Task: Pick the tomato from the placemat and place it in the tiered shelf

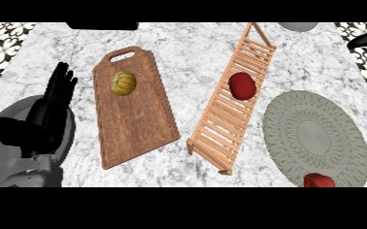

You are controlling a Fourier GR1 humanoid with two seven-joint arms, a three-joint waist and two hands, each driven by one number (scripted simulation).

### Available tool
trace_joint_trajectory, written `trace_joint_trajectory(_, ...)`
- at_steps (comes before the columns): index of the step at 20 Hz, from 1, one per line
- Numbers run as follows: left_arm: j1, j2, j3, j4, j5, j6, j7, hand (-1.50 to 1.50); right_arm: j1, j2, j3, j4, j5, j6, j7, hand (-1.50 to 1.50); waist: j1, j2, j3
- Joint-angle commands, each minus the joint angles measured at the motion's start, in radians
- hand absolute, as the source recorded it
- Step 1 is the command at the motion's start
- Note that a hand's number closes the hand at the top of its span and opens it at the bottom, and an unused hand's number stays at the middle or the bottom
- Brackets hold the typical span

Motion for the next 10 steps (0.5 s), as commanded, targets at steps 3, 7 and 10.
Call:
trace_joint_trajectory(3,-0.015,-0.007,0.001,0.01,0.004,0.002,0.004,0.0,-0.06,-0.146,-0.015,0.251,0.043,0.117,-0.149,-1.5,0.016,0.007,0.001)
trace_joint_trajectory(7,-0.048,-0.029,-0.04,0.016,-0.034,0.022,0.018,0.0,-0.066,-0.195,-0.003,0.32,0.08,0.17,-0.248,-1.5,0.028,0.014,0.002)
trace_joint_trajectory(10,-0.013,-0.018,-0.016,0.035,-0.012,0.001,-0.032,0.0,-0.121,-0.242,-0.007,0.36,0.073,0.216,-0.233,-1.5,0.033,0.012,0.002)
